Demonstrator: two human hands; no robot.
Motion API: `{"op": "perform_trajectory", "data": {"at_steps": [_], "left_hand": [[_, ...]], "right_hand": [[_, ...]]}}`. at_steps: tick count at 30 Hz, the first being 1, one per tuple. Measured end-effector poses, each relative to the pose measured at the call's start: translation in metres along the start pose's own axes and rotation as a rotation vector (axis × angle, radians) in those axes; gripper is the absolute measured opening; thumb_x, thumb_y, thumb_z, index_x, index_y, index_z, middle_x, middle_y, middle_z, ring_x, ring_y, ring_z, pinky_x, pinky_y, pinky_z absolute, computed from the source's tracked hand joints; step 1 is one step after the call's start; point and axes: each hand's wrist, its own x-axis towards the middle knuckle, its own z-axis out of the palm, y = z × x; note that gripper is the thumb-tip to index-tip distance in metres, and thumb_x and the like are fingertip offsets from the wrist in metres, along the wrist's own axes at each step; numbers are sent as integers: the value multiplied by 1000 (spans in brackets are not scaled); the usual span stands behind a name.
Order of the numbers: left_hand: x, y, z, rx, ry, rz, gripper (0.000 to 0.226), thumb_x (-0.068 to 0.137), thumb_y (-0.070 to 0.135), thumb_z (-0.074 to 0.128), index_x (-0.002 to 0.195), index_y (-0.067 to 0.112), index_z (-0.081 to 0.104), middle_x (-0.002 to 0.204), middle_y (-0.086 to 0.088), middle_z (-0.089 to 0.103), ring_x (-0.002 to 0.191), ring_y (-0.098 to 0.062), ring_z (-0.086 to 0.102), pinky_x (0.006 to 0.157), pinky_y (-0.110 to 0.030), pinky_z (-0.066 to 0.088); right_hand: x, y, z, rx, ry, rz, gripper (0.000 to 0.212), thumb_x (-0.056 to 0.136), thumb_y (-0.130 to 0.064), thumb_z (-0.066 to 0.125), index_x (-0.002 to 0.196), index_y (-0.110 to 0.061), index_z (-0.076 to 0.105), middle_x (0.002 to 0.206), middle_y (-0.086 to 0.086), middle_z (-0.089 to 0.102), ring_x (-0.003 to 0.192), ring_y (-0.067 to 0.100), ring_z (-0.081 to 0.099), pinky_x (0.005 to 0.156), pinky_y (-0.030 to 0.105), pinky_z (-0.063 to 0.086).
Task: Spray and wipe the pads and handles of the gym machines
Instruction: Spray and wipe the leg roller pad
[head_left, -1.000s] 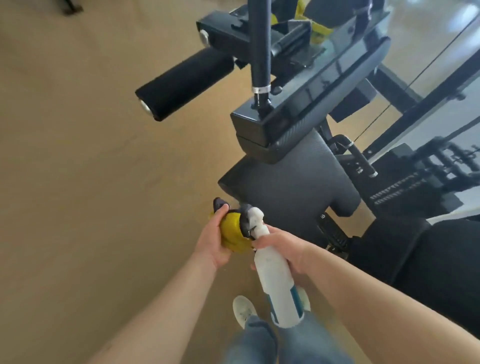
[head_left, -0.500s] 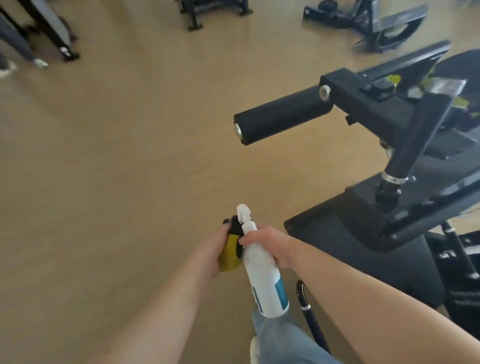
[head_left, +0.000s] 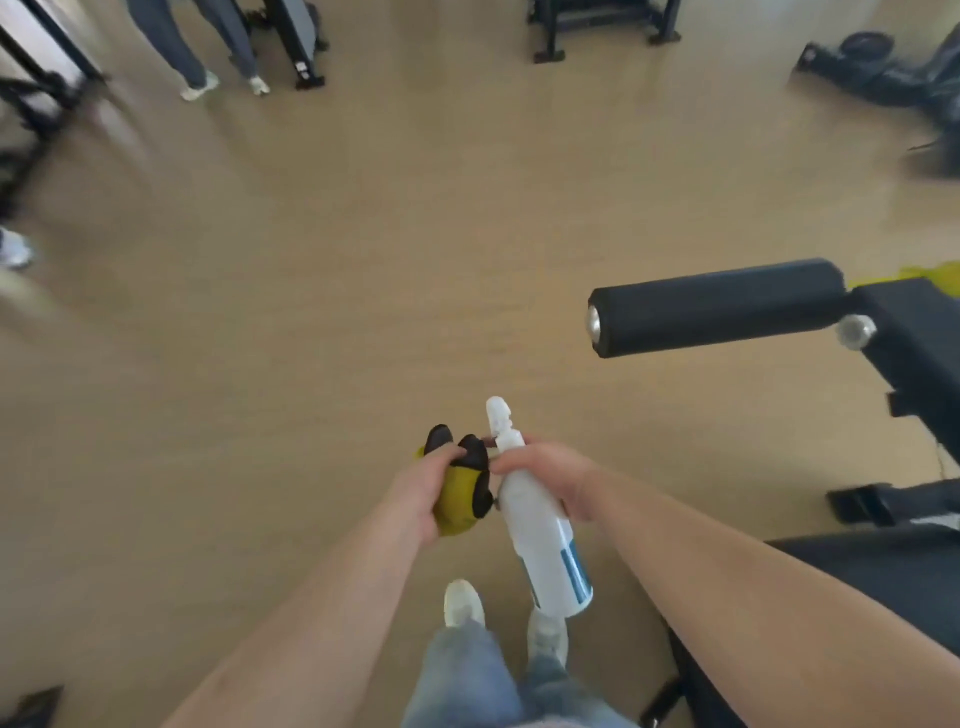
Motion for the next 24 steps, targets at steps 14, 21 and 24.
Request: {"op": "perform_trajectory", "data": {"at_steps": [14, 21, 24], "left_hand": [[94, 153, 76, 258, -172, -44, 31, 103, 20, 55, 131, 32, 56, 84, -1, 71, 65, -21, 66, 56, -28, 56], [137, 217, 145, 581, -191, -27, 35, 106, 46, 48, 92, 17, 63, 80, -4, 68, 74, -23, 64, 70, -32, 51], [146, 232, 193, 763, -219, 20, 36, 100, 47, 60, 93, 12, 65, 81, -6, 66, 75, -24, 62, 77, -34, 51]], "right_hand": [[90, -98, -70, 25, 270, 12, 50, 81, -33, 82, 129, -37, 67, 107, 9, 78, 97, 30, 74, 91, 51, 63], [103, -136, -120, 238, 569, 5, 47, 90, -36, 76, 132, -31, 54, 106, 12, 77, 93, 30, 75, 87, 48, 63], [105, -139, -150, 293, 645, 3, 53, 89, -38, 75, 136, -38, 50, 111, 9, 73, 97, 28, 75, 87, 49, 63]]}}
